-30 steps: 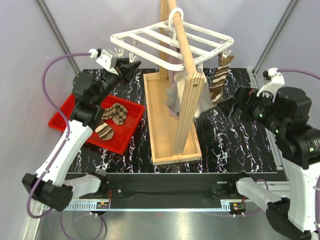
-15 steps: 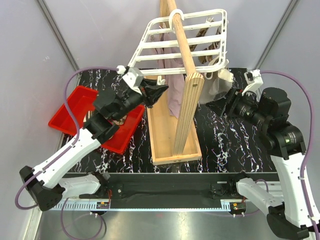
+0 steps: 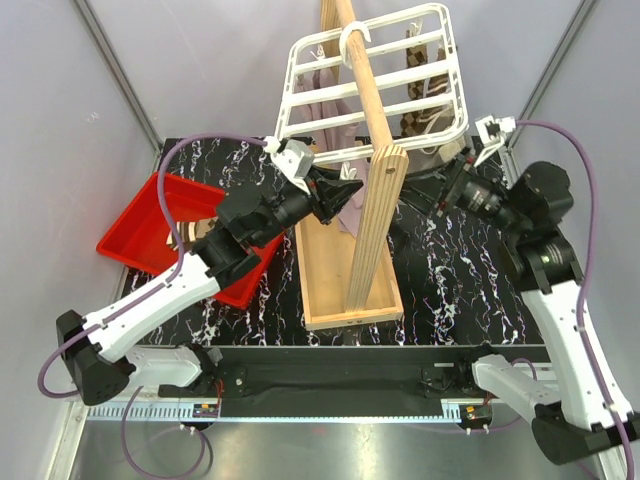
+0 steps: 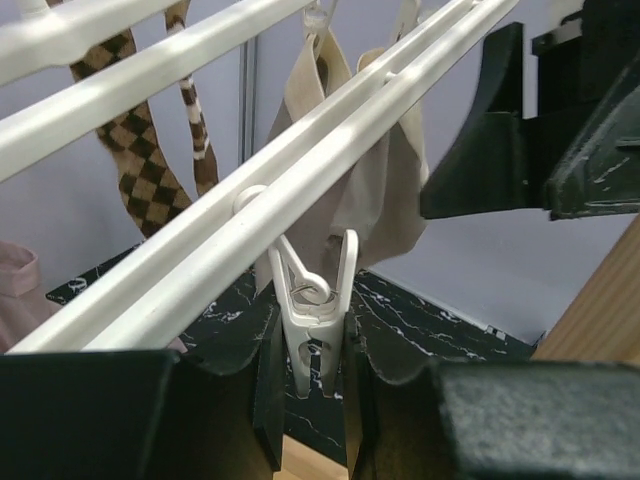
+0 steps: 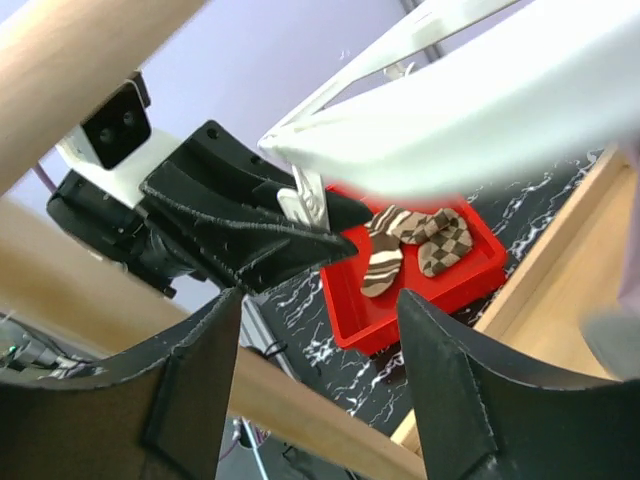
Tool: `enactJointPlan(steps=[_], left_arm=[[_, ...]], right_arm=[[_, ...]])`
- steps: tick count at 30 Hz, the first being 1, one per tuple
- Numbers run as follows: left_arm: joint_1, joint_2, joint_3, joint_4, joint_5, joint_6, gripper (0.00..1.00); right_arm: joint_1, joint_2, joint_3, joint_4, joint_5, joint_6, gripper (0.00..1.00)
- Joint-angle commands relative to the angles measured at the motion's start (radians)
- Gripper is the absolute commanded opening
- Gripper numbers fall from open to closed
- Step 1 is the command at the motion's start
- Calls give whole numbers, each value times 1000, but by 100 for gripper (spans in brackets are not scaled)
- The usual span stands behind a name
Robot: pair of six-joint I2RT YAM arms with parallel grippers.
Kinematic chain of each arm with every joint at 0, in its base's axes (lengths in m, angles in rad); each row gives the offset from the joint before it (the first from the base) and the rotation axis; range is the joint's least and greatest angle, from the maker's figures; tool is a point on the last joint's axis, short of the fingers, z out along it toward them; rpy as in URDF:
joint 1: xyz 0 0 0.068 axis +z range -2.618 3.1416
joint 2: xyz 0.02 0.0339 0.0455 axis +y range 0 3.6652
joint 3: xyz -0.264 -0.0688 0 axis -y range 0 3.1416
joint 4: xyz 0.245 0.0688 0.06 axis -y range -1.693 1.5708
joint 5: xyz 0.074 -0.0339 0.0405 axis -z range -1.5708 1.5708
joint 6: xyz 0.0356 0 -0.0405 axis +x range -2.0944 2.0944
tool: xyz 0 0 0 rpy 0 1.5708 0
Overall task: Clip the socks to the hanger
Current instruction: Rotate the hanger.
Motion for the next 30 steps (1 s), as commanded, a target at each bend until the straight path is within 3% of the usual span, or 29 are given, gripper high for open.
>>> enactJointPlan(steps=[1,5,15,17,19,21,24,25,26,30], left_arm=[[-29,38,42,-37,-6,-24,0],[-54,50,60,-74,-95,-12,0],[-92,59,92,-127,-180,19,0],[-103,58,91,-132,-201,26,0],[-108,53,82,-129,-207,33,0],[-108,45,72,-124,-221,36,0],[-108,33,53,-112,-232,46,0],[-108,27,45,-107,-227,51,0],[-108,25,43,-106,-218,57,0],[-106,18,46,-124,-139,92,0]], right_arm=[[-2,58,-22,168,-74,47,70],[4,101,-6,192,-24,55,61],[182,195,77,116,160,-65,60],[200,195,63,140,189,-62,58],[208,183,44,146,212,-72,49],[208,161,26,139,273,-97,48],[209,108,1,78,395,-135,55],[208,79,-9,44,423,-144,65],[209,65,-15,29,463,-153,69],[208,17,-20,-76,506,-196,76]])
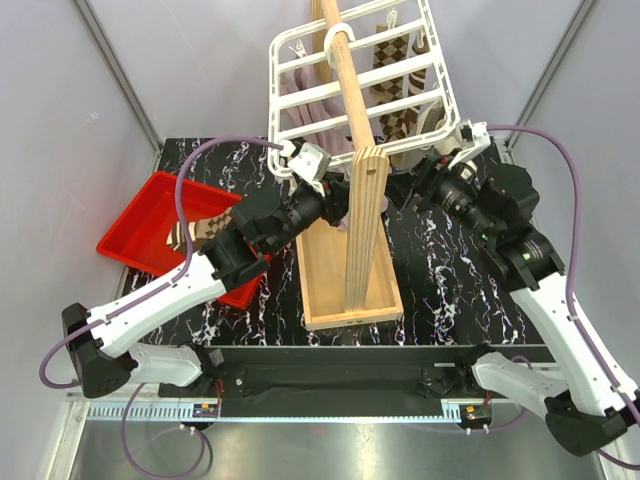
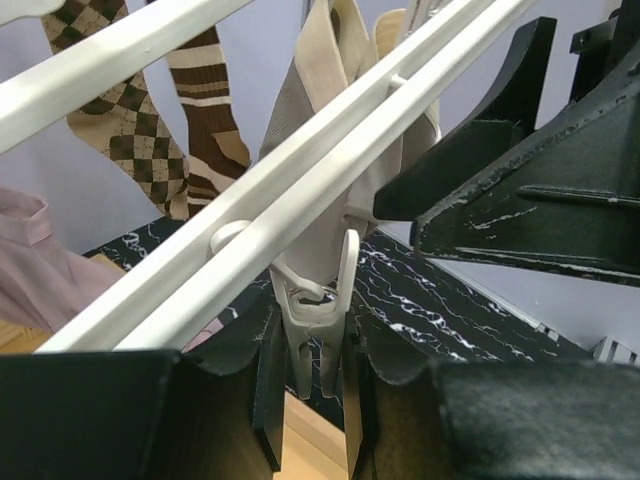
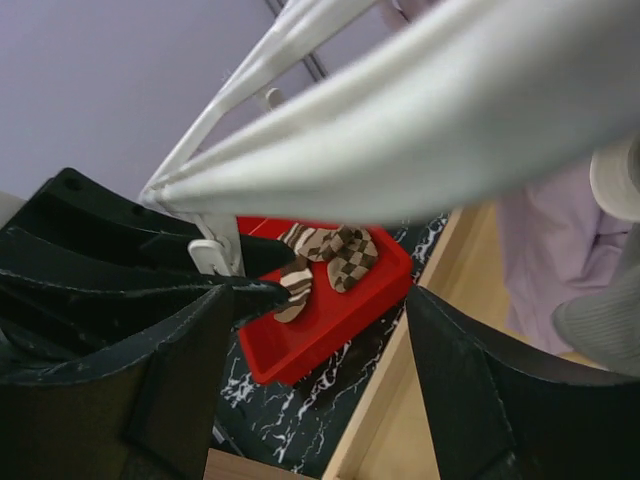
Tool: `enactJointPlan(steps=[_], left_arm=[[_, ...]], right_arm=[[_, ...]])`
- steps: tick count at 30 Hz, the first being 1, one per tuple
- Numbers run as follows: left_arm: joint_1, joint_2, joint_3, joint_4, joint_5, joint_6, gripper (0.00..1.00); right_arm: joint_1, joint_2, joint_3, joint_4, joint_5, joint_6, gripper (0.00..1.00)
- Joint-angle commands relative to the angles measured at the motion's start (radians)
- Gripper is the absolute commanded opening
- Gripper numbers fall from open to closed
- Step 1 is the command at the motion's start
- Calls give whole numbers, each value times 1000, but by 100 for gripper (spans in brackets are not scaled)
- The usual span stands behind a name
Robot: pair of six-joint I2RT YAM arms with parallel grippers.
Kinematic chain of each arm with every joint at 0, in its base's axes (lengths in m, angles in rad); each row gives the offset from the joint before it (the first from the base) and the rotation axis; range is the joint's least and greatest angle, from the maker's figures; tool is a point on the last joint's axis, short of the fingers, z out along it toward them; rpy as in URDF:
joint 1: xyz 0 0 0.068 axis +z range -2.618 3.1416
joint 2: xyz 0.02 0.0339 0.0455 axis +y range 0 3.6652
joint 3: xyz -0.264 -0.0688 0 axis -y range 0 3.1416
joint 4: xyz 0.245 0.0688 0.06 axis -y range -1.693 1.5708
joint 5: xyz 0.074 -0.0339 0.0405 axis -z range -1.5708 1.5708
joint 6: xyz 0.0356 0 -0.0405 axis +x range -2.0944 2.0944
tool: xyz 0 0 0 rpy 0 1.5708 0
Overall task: Clip the socks to the hanger
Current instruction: Rotate the hanger.
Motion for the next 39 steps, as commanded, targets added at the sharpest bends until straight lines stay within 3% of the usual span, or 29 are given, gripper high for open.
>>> enactJointPlan(steps=[1,8,14,17,28,32,39], left_arm=[[-14,-26,-11,-18,121,43,0],[-8,-1,63,-101,339,-23,0],[21,35,132,-98,506,-151,0],[25,66,185,-113,555,-208,0],[52,103,222,-121,571,-302,2],[53,102,236,-136,561,-297,3],[50,74,218,-234,425,-262,4]], right_arm=[[7,-59,15,-116,94,-67,77],[7,-148,-25,-138,27,-50,82],[9,-168,-125,89,-94,39,83],[7,-165,-142,153,-61,67,82],[9,-154,-143,248,-24,77,75],[9,-101,-122,304,-84,96,76],[7,-39,-96,374,-154,137,75]])
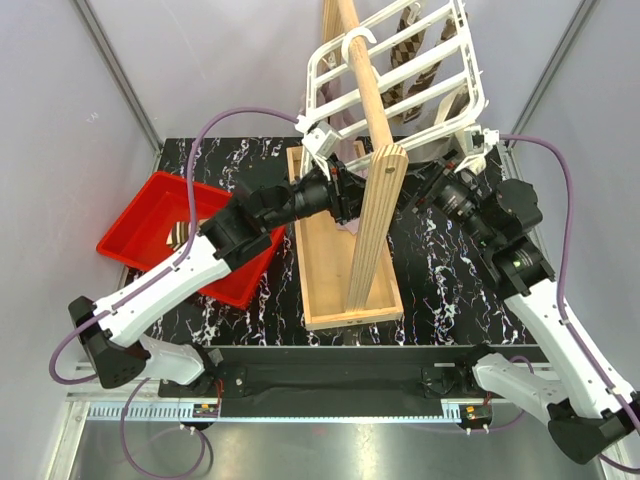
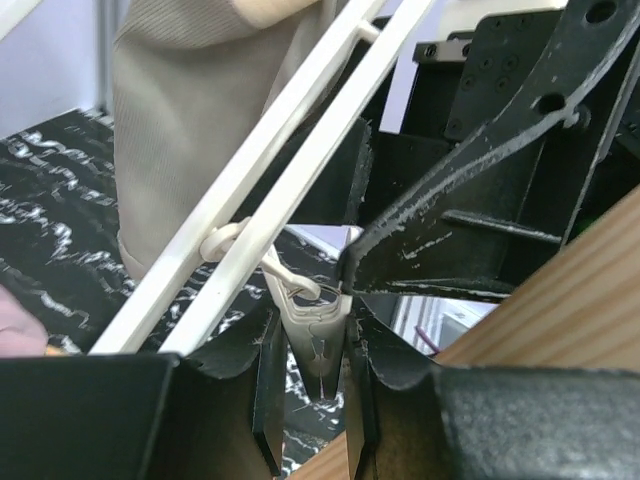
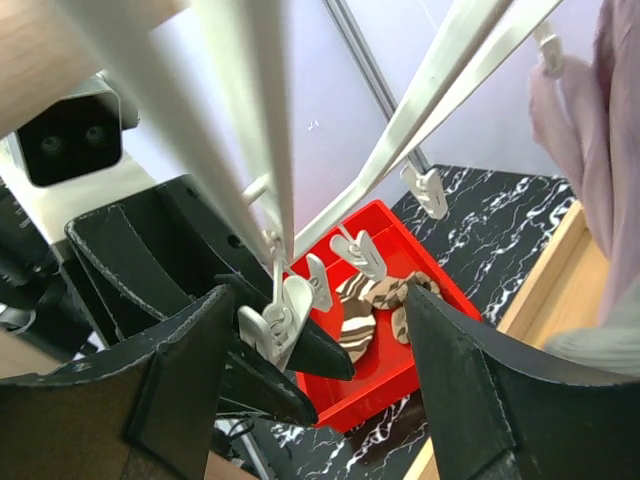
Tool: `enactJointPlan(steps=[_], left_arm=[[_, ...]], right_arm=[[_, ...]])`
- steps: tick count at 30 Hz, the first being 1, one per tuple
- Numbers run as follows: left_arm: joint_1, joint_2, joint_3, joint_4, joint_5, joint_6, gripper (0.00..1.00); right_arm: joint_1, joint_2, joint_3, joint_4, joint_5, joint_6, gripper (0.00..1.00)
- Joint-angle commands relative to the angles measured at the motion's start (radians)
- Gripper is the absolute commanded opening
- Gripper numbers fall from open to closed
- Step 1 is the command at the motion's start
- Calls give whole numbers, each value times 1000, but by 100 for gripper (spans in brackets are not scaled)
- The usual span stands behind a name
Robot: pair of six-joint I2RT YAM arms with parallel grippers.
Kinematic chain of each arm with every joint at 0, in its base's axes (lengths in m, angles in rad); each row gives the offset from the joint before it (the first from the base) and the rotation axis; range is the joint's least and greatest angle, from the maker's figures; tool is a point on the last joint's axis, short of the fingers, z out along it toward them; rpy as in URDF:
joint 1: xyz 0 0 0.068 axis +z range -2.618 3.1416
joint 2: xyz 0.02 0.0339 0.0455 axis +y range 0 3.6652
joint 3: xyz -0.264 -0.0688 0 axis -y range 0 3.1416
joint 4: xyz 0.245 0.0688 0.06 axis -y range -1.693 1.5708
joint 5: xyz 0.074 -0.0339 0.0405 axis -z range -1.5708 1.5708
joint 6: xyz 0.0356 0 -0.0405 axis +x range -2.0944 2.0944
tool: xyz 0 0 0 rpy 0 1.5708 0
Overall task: Clip the socks to the hanger
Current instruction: Rotate the hanger.
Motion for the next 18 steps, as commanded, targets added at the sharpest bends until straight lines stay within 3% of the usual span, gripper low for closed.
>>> enactJointPlan(steps=[1,5,8,12,14,18], left_arm=[[-30,-29,10,-82,-87,33,4],[-42,-132,-91,-83,-280,107,8],[-44,-184,-160,-20,-378,154,18],[-44,-264,-258,22,-453,213,38],[-44,-292,-293,69,-469,228,54],[-43,-367,-389,131,-475,237,69]], right_arm=[[8,36,59,57,-68,21,75],[8,61,96,-22,-24,-5,76],[10,73,119,-78,-13,-25,76],[10,87,151,-123,13,-33,76],[8,87,152,-132,19,-28,76],[8,99,160,-170,34,-25,75]])
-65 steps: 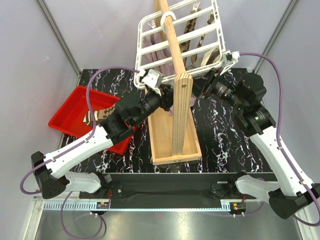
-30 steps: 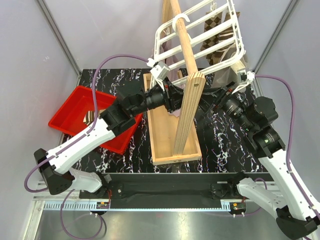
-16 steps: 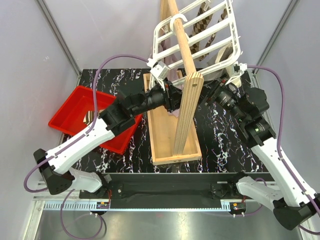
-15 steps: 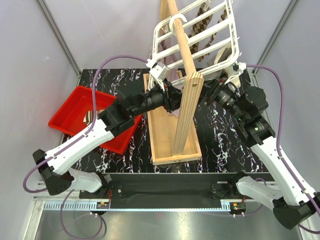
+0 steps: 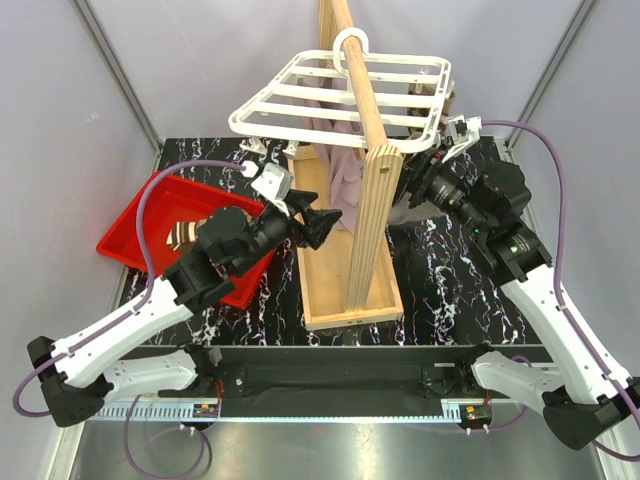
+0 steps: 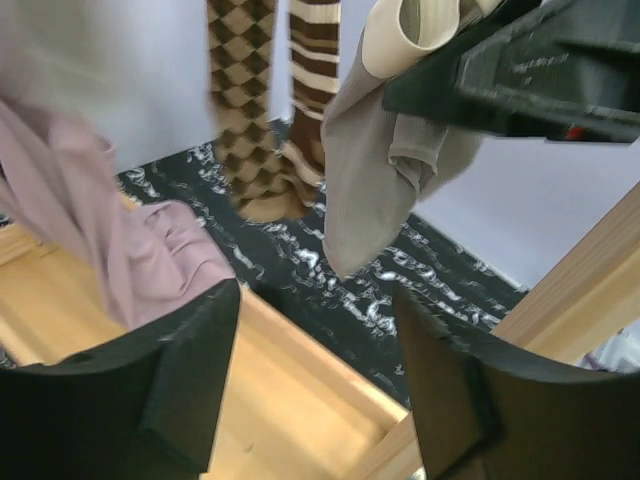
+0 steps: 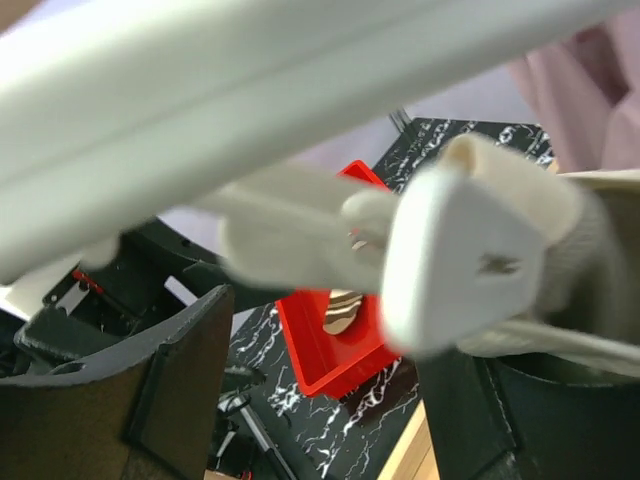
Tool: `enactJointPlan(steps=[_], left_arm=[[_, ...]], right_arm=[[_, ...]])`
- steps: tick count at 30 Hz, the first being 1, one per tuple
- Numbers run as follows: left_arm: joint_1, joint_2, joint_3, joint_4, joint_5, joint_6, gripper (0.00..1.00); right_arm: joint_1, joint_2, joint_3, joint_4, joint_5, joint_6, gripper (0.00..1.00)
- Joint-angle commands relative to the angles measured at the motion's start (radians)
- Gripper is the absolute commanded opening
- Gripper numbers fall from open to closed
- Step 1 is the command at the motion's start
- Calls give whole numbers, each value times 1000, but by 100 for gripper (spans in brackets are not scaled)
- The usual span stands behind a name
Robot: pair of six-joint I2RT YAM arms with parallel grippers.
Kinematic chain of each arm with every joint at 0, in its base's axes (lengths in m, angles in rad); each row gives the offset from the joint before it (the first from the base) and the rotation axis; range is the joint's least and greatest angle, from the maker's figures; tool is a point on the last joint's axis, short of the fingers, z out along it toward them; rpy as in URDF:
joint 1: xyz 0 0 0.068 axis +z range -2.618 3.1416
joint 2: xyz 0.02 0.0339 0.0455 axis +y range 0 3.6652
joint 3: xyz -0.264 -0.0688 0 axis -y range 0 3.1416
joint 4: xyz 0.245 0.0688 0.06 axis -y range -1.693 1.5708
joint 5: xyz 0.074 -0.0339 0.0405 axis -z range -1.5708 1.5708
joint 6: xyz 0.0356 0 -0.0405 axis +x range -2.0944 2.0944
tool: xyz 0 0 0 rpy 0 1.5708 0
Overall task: Clip the socks to the hanger
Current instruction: Rotate the hanger.
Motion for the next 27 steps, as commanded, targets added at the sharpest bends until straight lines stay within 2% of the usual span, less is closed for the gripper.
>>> enactJointPlan(steps=[1,2,6,10,11,13,15,16,18,20,22,24,25,27], left_arm=[[-2,-72,-64,101,-69,35,71],[-2,-86,-73,102,-77,32,75],[24,-188,-129,91,-86,-3,77],[131,-326,-191,87,-33,-63,75],[159,-358,-205,94,7,-87,74],[251,-366,-199,108,212,-114,74],[341,-328,-189,211,422,-167,74],[364,-310,-190,273,624,-195,74],[394,-278,-207,401,705,-249,73],[398,-276,-248,528,724,-215,78],[406,-258,-288,570,727,-143,81],[426,-232,-296,591,741,-109,83],[438,-201,-302,652,759,-120,83],[487,-156,-310,773,871,-166,84]], right_arm=[[7,6,45,-29,55,-12,76],[5,6,43,-32,63,-13,75],[5,25,49,-49,85,-24,75],[5,57,75,-82,120,-47,75],[5,71,88,-87,121,-56,75],[5,80,98,-102,121,-72,75],[5,91,111,-112,123,-81,75],[4,94,115,-113,121,-90,75],[2,95,123,-118,115,-95,75],[1,95,129,-116,102,-99,75],[-2,97,135,-124,82,-104,75],[-2,95,140,-128,63,-110,75],[-4,91,137,-130,59,-113,75],[-4,85,132,-127,43,-116,74]])
